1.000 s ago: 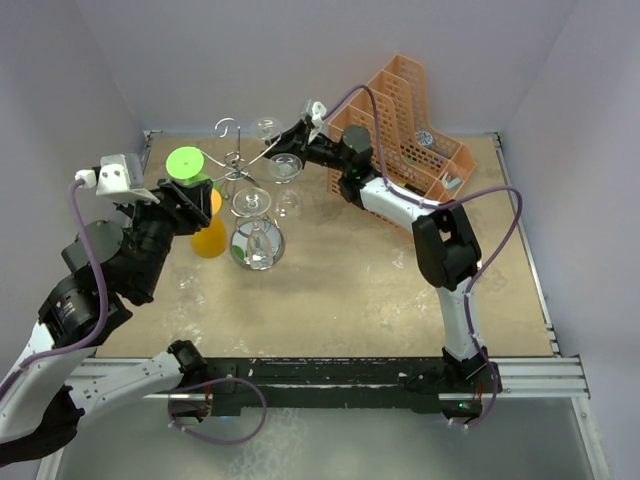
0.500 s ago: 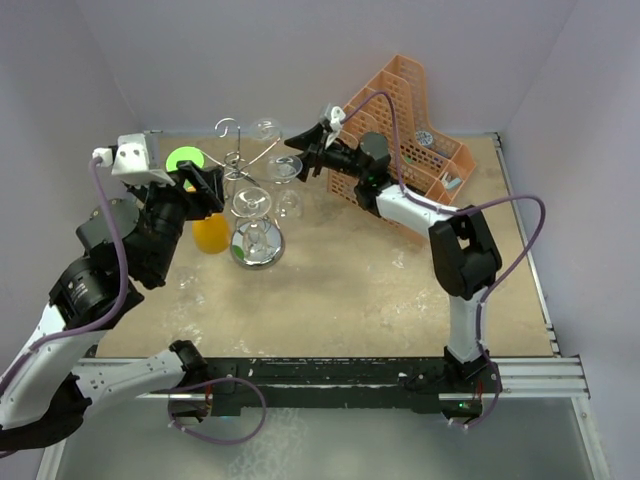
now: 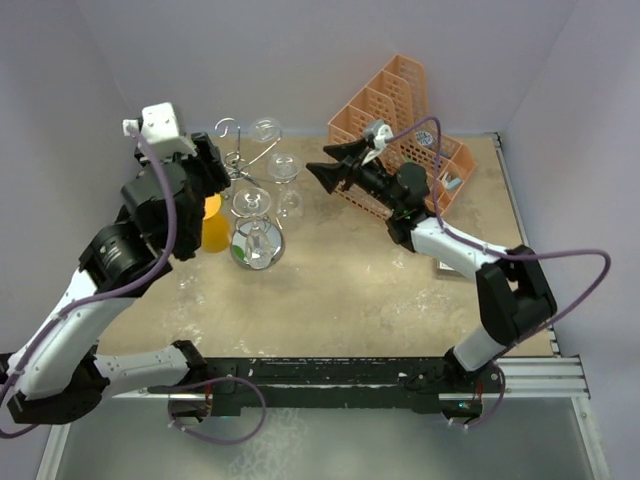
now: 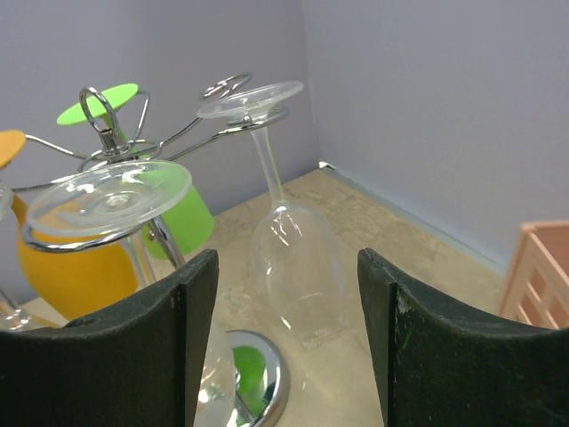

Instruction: Place the wine glass upside down on the wine glass rack

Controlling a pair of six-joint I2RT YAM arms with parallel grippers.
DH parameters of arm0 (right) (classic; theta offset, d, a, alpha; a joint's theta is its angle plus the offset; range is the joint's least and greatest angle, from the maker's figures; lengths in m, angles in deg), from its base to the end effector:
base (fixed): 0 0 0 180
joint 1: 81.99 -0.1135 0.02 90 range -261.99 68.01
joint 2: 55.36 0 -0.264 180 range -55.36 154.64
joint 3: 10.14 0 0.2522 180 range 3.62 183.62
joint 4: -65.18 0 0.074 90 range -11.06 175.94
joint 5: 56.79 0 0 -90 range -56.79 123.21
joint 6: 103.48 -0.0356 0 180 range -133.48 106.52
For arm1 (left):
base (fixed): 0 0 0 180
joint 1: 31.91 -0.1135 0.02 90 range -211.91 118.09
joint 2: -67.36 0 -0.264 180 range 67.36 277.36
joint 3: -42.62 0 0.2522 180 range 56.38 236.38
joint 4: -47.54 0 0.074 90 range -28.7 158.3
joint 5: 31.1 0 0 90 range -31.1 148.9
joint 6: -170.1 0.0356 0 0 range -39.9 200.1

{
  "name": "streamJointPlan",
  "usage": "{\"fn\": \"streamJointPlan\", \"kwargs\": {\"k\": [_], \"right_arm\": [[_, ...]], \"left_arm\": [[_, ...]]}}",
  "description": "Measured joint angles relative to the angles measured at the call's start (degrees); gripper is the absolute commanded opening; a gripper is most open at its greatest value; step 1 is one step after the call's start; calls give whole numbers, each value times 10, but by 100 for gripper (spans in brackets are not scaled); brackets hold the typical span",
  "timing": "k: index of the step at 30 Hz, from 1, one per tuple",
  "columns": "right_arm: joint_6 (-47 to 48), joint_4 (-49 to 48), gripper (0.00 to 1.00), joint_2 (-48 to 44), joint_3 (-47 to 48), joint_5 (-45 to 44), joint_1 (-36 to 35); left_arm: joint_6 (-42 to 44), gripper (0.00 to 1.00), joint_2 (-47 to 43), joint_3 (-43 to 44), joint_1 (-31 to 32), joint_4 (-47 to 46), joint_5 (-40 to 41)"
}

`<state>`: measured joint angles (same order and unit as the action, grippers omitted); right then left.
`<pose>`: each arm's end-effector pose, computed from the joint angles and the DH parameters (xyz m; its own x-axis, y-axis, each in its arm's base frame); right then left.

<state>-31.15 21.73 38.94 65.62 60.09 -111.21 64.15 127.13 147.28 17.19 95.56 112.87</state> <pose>0.3193 0.1970 0.3411 0.1095 0.3714 -0.9220 -0.8675 0.4886 0.0938 0.1269 -0.1025 0.5144 -0.0113 -0.2339 -0.9722 -0.0907 0.9685 -0.2319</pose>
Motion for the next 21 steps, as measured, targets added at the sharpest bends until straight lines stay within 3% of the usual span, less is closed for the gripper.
{"fn": "streamJointPlan", "kwargs": {"k": [3, 7, 13, 21], "right_arm": [[-16, 1, 64, -59, -56, -58, 0], [-39, 20, 64, -142, -113, -114, 0], [-58, 86, 64, -255, -180, -154, 0], [-116, 228, 61, -321, -187, -239, 0]], "left_arm": [[-15, 50, 39, 21, -31, 24, 27], [-37, 44, 97, 23, -150, 58, 2], [-59, 44, 124, 23, -289, 87, -37], [-90, 55, 99, -8, -436, 107, -60]]}}
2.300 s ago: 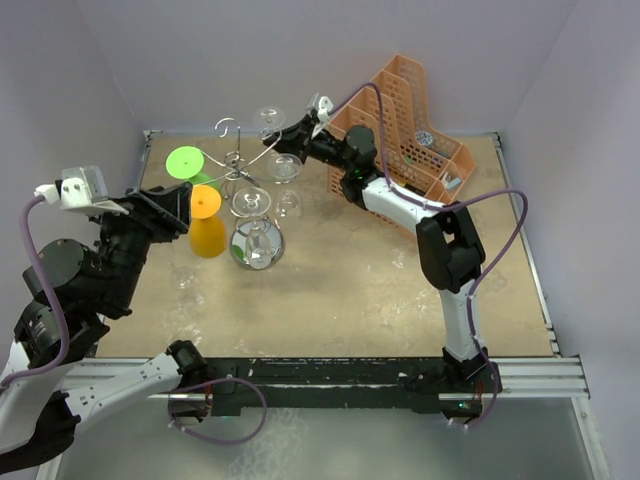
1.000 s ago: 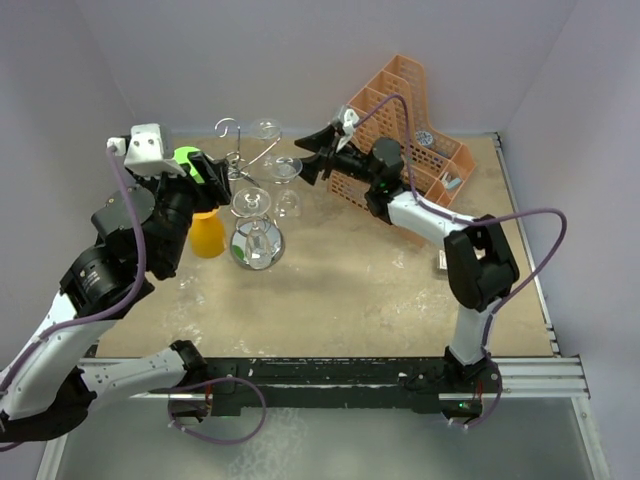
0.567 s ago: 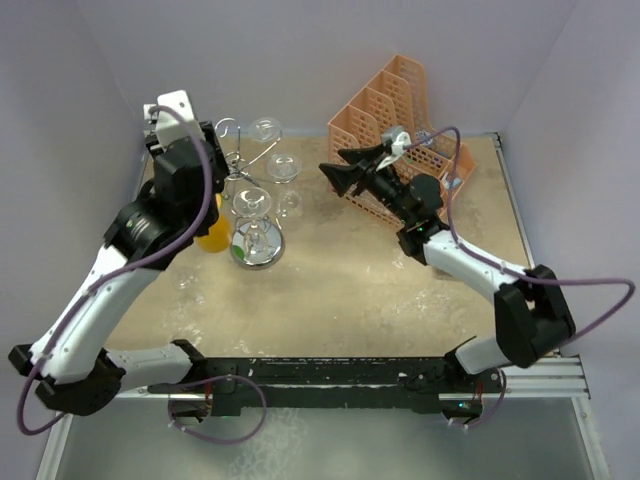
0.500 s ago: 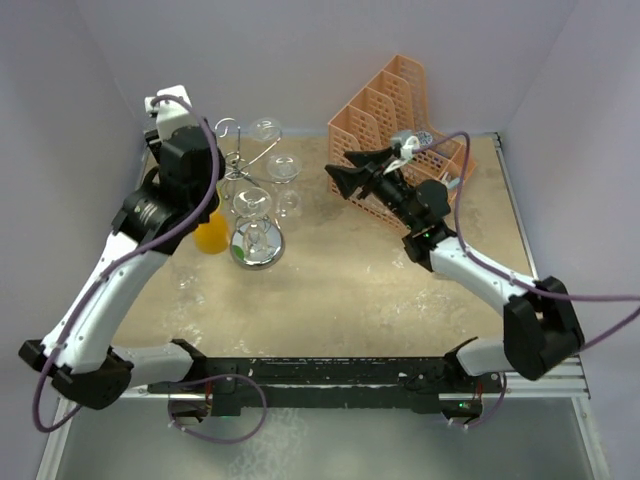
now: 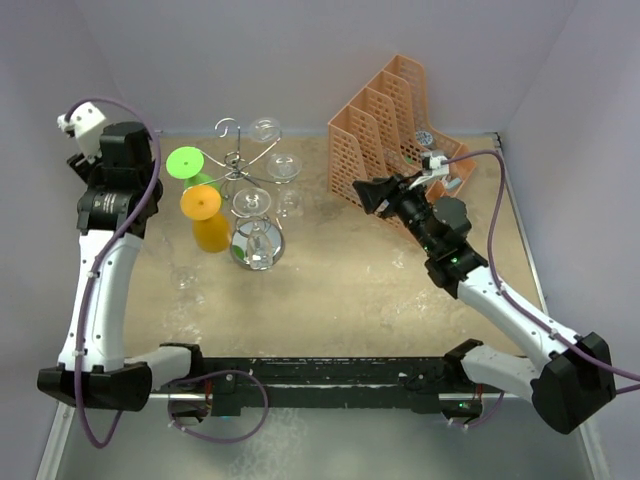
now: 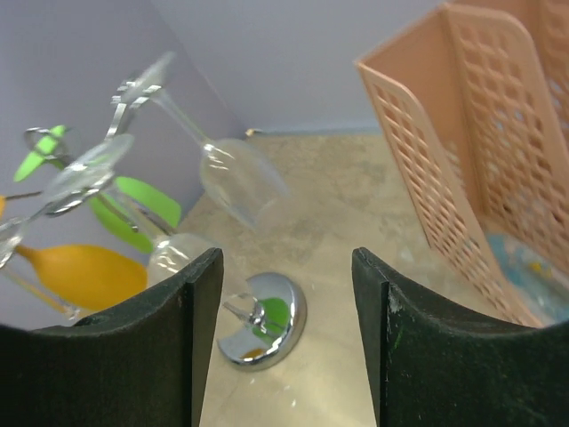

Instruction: Place the wine glass upside down on the wine glass rack

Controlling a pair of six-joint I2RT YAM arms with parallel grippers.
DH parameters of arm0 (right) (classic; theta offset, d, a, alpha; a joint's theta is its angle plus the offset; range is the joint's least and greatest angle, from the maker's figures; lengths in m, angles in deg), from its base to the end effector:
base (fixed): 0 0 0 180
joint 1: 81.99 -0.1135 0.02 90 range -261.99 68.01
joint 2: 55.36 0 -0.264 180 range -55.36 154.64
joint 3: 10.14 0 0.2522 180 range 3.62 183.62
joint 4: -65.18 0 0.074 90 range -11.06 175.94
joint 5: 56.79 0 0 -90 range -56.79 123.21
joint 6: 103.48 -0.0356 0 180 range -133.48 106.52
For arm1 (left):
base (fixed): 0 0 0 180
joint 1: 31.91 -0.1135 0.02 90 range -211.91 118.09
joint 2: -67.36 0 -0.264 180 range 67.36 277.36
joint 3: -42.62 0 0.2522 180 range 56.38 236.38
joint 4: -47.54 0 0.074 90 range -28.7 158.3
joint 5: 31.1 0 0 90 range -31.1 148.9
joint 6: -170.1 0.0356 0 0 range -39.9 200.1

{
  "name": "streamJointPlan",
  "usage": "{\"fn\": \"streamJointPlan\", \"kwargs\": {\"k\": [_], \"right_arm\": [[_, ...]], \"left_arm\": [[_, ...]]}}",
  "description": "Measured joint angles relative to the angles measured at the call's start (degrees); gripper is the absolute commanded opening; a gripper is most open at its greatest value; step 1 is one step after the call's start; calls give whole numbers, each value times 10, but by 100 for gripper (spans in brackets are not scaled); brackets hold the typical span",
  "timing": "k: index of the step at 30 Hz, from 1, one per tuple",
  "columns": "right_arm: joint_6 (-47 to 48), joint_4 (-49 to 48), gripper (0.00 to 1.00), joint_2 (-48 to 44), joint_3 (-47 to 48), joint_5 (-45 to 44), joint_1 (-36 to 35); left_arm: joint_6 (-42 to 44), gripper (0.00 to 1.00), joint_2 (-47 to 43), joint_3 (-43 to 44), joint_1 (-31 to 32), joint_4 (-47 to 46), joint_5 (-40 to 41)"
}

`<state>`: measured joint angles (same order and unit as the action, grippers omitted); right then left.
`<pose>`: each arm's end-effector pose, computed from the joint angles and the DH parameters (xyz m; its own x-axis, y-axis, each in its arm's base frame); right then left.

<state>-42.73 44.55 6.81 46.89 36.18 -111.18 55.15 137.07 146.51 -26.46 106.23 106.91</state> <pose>0.2204 0.1252 0.3536 -0.0559 0.5277 -0.8476 -0.5769 0.6758 0.4588 0.2276 0.0049 0.4622 -0.1173 -0.2723 -0.9550 -0.7270 0.6787 -0.1042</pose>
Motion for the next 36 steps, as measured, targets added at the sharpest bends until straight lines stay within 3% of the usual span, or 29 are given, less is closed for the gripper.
{"fn": "streamJointPlan", "kwargs": {"k": [4, 11, 16, 36], "right_arm": [[-56, 91, 60, -1, 7, -51, 0], [-111, 145, 59, -23, -7, -64, 0], [-122, 151, 57, -21, -23, -60, 0], [-126, 160, 55, 16, -23, -31, 0]], "left_arm": [[-26, 55, -43, -61, -43, 22, -21], [-68, 35, -101, -159, -47, 53, -92], [-78, 29, -104, -190, -47, 66, -130], [-105, 26, -97, -264, -51, 38, -181]]}}
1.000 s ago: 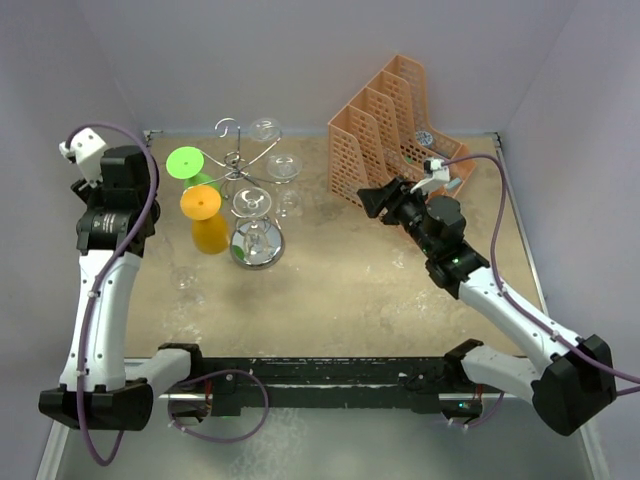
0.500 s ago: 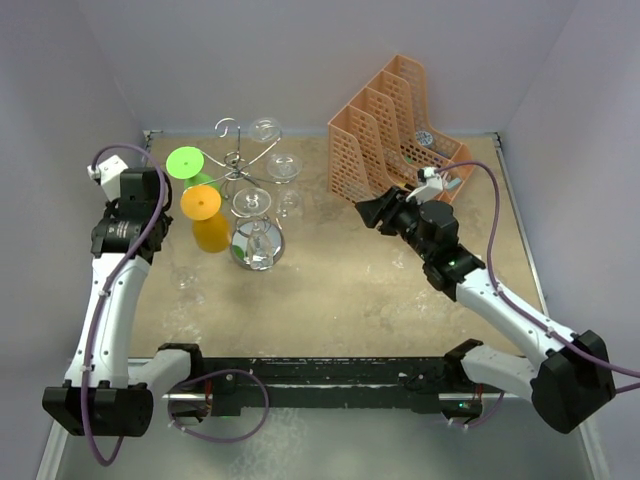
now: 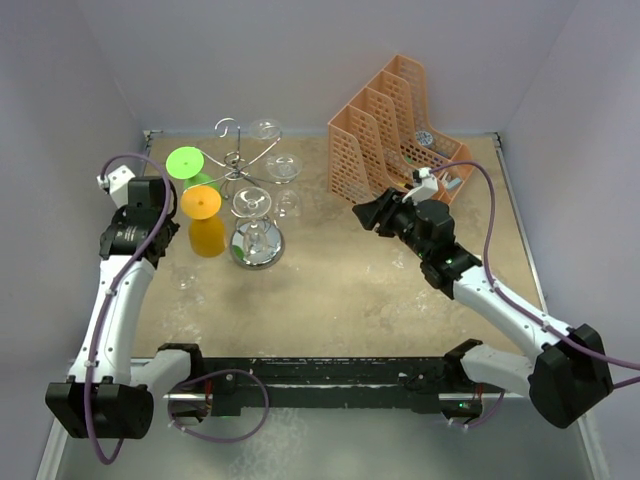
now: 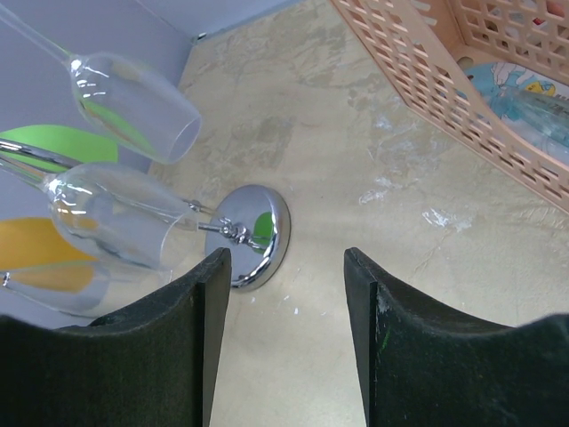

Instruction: Place the wine glass upside down on the wine glass rack

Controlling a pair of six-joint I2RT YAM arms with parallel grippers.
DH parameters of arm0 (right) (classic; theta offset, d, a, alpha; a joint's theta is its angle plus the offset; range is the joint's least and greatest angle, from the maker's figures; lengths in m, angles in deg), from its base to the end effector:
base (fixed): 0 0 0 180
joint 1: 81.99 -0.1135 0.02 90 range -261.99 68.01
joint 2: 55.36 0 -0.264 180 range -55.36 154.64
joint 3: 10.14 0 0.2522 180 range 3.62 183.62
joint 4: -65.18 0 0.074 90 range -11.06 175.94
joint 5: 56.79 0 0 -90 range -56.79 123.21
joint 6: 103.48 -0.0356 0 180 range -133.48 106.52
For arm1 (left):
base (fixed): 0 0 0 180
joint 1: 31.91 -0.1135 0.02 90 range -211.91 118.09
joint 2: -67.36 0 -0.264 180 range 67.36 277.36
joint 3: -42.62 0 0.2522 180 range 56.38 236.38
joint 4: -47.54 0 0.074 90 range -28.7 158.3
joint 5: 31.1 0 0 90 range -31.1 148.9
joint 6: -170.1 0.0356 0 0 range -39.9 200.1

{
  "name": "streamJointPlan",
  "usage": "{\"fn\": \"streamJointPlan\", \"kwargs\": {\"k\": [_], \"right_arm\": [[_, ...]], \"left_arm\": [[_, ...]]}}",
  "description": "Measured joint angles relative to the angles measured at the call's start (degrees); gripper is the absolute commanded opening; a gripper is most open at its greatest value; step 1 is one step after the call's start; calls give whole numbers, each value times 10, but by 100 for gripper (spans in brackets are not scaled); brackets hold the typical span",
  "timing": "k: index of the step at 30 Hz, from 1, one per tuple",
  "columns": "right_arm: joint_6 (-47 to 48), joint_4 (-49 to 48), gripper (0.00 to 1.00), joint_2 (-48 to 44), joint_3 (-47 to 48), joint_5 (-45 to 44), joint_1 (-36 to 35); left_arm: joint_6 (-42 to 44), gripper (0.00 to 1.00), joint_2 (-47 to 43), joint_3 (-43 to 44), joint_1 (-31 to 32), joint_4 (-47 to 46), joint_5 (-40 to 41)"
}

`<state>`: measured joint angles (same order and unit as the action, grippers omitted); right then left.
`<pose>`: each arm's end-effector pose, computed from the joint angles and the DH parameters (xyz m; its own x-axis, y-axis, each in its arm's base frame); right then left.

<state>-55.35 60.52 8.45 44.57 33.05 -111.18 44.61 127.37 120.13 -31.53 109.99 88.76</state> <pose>0.2286 0.1276 0.3020 -0.3742 0.5555 -0.7426 -0.3163 0.6763 0.6653 0.2029 0.0164 0.3439 -0.3740 -0.5010 -0.7805 -0.6924 0.7107 -0.1245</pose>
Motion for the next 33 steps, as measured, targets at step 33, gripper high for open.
{"fn": "streamJointPlan", "kwargs": {"k": [33], "right_arm": [[-19, 23, 54, -30, 5, 28, 0]], "left_arm": [[1, 5, -88, 97, 0, 63, 72]]}}
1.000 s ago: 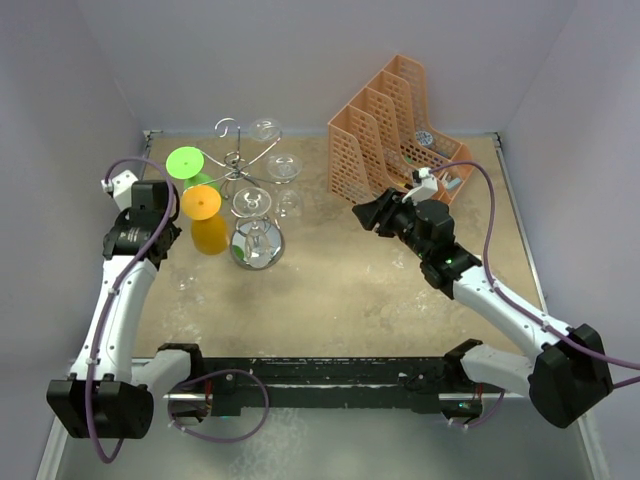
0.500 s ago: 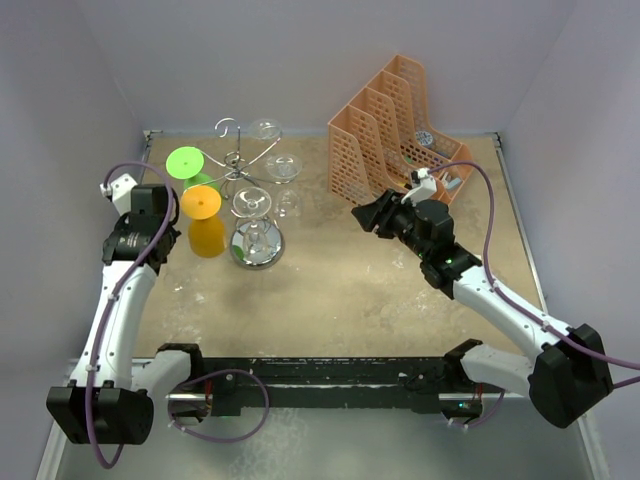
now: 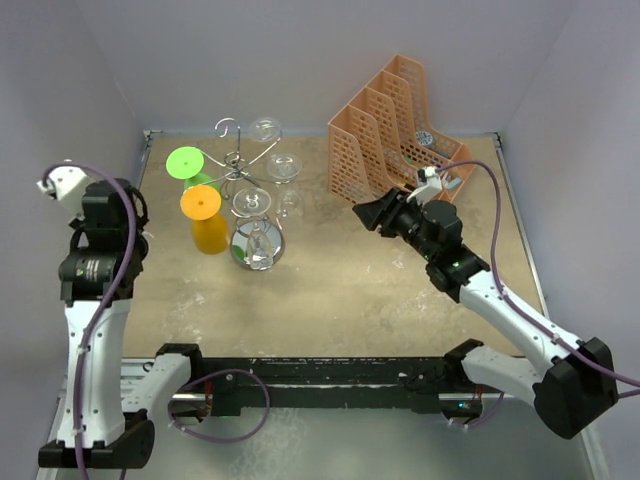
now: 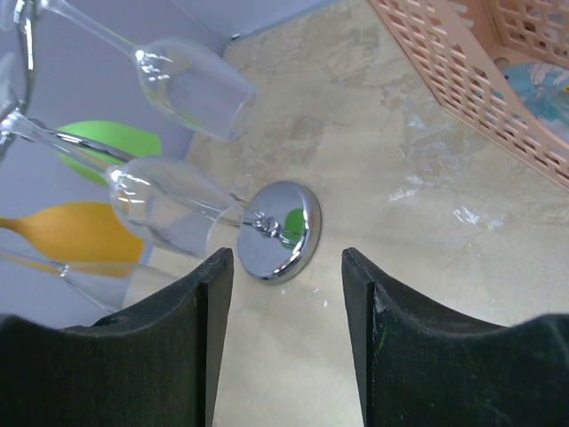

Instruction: Place the wine glass upside down on the wine glass rack

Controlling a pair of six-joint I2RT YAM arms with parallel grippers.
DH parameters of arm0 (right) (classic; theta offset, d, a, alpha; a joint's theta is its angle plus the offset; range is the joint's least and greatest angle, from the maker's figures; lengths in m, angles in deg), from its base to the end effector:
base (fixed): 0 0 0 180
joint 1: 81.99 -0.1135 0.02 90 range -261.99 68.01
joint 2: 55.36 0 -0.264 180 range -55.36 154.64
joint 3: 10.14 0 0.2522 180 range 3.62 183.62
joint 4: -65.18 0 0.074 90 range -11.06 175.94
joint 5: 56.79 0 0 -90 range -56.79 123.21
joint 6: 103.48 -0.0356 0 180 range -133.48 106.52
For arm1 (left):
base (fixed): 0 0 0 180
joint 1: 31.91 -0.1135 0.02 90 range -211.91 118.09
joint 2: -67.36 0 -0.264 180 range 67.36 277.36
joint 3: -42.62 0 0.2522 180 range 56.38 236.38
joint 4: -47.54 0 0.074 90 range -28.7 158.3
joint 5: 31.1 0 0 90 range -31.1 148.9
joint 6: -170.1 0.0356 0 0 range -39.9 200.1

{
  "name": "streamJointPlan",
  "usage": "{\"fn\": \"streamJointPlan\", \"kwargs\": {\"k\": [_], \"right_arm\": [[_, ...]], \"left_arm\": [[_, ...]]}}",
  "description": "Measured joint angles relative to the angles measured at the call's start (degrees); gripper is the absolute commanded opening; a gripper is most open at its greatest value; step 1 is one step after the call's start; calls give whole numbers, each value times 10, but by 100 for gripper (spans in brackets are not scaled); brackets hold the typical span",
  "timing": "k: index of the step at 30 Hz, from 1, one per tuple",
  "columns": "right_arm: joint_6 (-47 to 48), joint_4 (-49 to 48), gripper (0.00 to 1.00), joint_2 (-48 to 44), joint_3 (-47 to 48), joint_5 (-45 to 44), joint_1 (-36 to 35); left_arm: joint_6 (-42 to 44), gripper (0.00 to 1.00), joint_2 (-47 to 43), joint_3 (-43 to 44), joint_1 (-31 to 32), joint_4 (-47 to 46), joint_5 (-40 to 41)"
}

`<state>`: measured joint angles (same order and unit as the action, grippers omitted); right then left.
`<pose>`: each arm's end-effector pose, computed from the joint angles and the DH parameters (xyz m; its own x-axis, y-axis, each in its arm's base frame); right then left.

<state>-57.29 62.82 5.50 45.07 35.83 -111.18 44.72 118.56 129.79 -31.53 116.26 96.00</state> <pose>0.2190 0.1242 0.3130 -0.4010 0.5681 -0.7186 -0.3456 0.6327 0.6930 0.1449 0.0205 0.4120 -0.1504 -0.4608 -0.8747 -0.7225 0.6551 -0.2209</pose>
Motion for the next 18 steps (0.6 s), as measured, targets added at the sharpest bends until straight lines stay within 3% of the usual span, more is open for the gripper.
{"fn": "streamJointPlan", "kwargs": {"k": [10, 18], "right_arm": [[-8, 1, 54, -33, 19, 2, 0], [-24, -15, 54, -59, 19, 20, 0]], "left_arm": [[23, 7, -20, 224, 0, 4, 7], [28, 9, -20, 324, 0, -43, -106]]}}
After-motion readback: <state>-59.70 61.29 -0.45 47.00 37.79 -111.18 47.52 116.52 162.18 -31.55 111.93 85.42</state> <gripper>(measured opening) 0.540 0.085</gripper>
